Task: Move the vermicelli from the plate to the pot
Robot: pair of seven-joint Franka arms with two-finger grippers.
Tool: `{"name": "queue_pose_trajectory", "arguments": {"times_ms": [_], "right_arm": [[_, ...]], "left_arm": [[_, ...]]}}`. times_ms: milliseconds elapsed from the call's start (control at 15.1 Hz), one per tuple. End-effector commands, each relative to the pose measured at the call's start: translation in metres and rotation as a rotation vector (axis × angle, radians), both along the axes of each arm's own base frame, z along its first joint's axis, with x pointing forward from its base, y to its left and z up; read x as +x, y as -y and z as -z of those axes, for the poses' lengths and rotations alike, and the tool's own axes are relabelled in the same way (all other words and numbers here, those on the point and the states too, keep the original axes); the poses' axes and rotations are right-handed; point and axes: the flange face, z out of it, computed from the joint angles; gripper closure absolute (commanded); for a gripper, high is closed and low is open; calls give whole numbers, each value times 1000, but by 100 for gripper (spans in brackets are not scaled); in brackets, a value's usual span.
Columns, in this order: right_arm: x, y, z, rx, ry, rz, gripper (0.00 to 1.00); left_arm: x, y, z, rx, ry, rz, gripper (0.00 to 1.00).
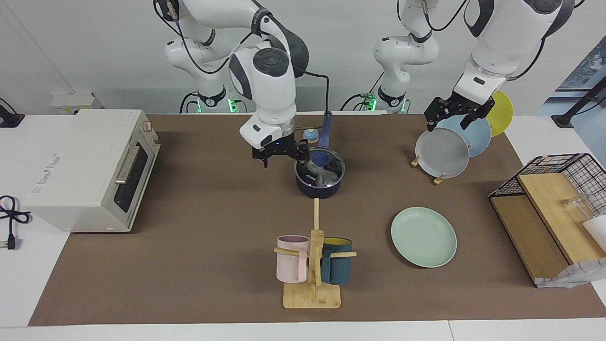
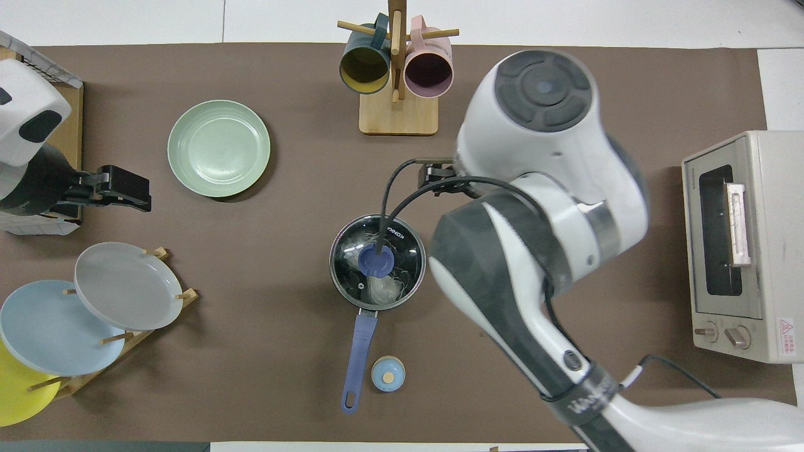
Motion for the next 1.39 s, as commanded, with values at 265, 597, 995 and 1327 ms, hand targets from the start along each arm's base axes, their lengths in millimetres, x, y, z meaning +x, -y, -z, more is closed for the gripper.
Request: {"name": "queue_pose_trajectory", "arguments": {"times_ms": [265,597,995,1327], "right_arm": [[-14,170,-82,-39,-69,-41,0],[-24,245,-78,-37,-130,-48,0],[-42,262,-72,-38,-155,-111,0],[-51,268,-69,-51,-155,-159,0]], "left_arm": [[-8,-2,-4,-11,-8,-15,0],[-8,-1,-3,-11,-10,-14,0],[-9,-1,-3,-11,-10,-14,0],[-9,-4,-4,-10,-8,-14,0]]}}
